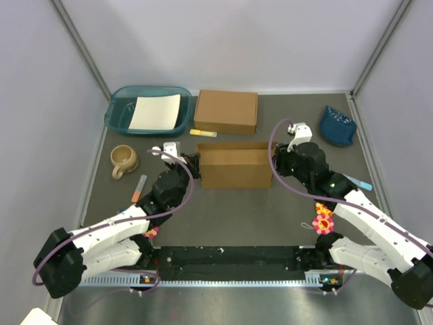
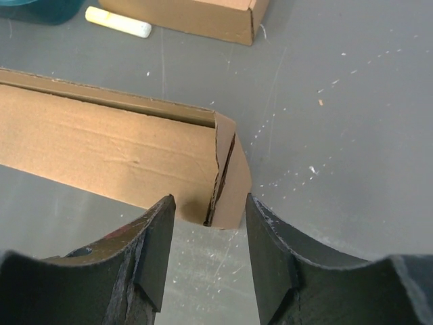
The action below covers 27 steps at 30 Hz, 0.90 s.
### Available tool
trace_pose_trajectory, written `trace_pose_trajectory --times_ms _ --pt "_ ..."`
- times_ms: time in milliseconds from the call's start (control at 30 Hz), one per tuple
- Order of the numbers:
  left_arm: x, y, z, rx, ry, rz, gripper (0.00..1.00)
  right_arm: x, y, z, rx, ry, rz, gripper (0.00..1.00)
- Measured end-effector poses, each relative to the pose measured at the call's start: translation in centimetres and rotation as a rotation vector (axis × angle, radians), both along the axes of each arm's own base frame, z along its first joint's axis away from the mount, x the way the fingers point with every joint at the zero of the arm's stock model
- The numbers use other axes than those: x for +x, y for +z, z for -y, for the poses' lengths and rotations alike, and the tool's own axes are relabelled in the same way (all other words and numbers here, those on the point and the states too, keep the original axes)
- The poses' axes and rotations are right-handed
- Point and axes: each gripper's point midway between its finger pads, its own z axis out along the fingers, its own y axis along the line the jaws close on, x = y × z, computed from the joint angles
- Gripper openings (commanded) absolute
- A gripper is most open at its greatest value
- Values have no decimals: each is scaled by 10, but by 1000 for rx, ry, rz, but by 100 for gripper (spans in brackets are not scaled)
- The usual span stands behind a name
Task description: Fold the paper box
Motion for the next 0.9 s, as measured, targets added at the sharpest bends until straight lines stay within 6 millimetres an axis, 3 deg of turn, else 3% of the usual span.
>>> trace_pose_trajectory --times_ms 300,467,567,700,800,900 --pt "-1 0 0 13 11 1 0 5 11 9 -42 -34 28 46" --pt "-1 0 0 18 13 3 0 12 20 7 -55 -34 49 40" --pt "-1 0 0 21 14 4 0 16 23 5 -61 -31 57 30" --pt "-2 0 0 25 16 5 0 18 20 4 -77 -26 56 9" --pt "-2 0 0 25 17 5 0 19 18 4 -85 -24 52 0" --pt "-2 0 0 27 17 5 0 20 18 5 -85 -30 52 0"
